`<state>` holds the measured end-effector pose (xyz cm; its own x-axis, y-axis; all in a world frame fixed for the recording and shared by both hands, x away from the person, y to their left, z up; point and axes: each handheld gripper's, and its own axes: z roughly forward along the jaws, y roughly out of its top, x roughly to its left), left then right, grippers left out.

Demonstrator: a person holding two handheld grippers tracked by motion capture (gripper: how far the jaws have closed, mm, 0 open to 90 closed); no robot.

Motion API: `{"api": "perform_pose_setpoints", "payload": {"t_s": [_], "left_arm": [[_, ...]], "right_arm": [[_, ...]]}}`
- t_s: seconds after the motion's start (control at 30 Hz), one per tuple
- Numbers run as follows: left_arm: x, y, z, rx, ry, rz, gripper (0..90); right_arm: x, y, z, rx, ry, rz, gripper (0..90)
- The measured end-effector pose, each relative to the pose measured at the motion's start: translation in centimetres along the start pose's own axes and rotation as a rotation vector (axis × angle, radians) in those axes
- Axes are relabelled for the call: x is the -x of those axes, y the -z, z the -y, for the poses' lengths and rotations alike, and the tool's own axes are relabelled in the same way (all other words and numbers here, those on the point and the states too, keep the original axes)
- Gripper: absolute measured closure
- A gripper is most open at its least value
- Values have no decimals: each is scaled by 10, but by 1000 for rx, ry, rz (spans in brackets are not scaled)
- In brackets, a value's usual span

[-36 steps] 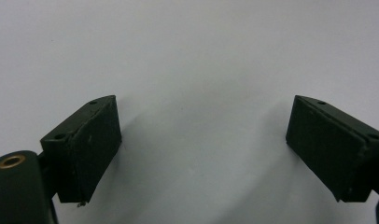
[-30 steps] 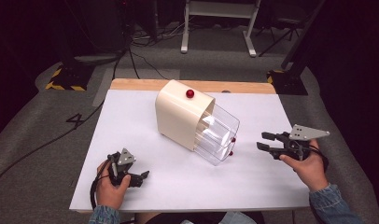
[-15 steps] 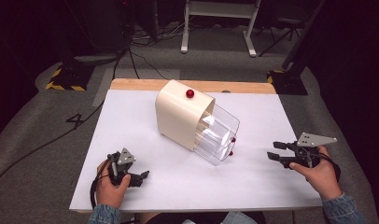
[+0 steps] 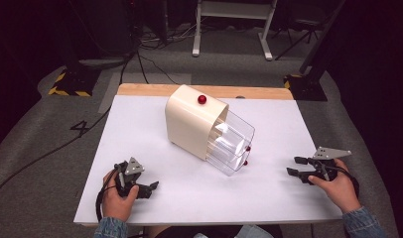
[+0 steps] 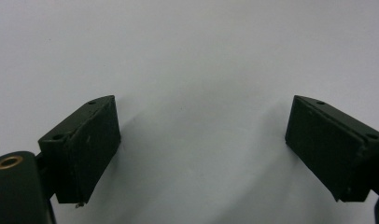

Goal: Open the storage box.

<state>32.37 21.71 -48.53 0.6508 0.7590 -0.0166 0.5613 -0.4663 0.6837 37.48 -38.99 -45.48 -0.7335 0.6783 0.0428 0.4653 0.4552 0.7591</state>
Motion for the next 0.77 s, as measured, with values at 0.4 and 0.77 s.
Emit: {"api": "perform_pose_setpoints", "payload": {"t_s": [0.4,0.77], "left_arm": [[0,0,0,0,1,0,105],[0,0,0,-3,1,-1,105]], "right_arm": [[-8,-16,20,-41,66,19,237],[-7,-17,20,-44,51,48,175]]}}
